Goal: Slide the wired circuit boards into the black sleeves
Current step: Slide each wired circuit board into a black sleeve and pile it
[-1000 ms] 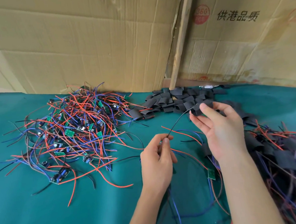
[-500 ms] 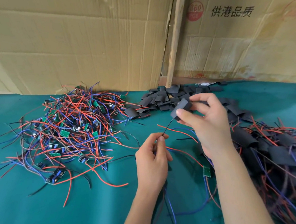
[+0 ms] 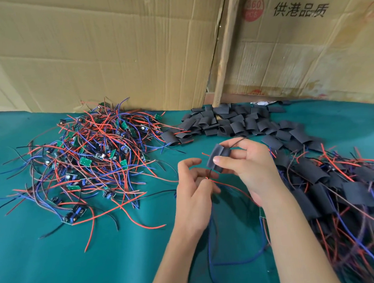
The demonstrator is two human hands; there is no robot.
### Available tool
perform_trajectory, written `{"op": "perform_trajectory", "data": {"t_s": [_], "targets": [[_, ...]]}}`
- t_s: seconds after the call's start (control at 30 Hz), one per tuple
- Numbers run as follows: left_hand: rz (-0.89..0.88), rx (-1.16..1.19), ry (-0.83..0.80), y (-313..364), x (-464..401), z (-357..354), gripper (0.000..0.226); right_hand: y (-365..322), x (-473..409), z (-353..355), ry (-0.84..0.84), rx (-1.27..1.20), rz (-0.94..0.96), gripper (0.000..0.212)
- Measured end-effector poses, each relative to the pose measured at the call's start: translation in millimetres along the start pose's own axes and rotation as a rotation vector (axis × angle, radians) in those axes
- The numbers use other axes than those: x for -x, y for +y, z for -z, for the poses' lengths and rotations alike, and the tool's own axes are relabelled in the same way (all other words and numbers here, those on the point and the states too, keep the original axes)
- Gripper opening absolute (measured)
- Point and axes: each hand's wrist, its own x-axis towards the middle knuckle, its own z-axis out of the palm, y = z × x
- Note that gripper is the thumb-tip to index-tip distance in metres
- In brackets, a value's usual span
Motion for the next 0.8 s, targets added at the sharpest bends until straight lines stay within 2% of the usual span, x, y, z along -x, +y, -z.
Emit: {"op": "perform_trajectory", "data": {"t_s": [0.2, 0.33, 0.43, 0.57, 0.8], "targets": [[0.001, 0.081, 0.076, 2.0, 1.3, -1.4, 0.039, -0.7, -5.4, 7.9, 0.154, -0.116, 0.051, 0.027], [0.031, 0.128, 0.113, 3.2, 0.5, 0.0, 0.021, -0.7, -7.4, 9.9, 0.227, -0.188, 0.044, 0.026], [0.023, 0.139, 0.127, 4.7, -0.7, 0.0, 0.015, 0.5, -5.8, 7.5, 0.166, -0.13, 0.03, 0.027], [-0.006, 0.134, 0.147, 4.1, -1.2, 0.9, 0.018, 2.1, -4.2, 0.7, 0.066, -0.043, -0.018, 0.023], [0.003, 0.139, 0.146, 2.6, -0.7, -0.2, 0.017, -2.0, -0.7, 4.0, 0.009, -0.1, -0.061, 0.022]]}}
